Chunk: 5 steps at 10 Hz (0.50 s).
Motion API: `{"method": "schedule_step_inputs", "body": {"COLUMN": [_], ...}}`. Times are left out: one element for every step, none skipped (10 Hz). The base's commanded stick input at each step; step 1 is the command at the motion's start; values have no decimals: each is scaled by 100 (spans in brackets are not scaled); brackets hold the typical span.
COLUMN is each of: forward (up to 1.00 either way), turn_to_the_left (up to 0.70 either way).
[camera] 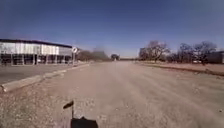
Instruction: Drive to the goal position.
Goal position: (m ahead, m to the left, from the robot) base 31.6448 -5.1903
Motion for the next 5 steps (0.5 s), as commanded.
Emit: {"method": "schedule_step_inputs", "body": {"forward": [100,100,100,100,100], "turn_to_the_left": [0,0,0,0,0]}}
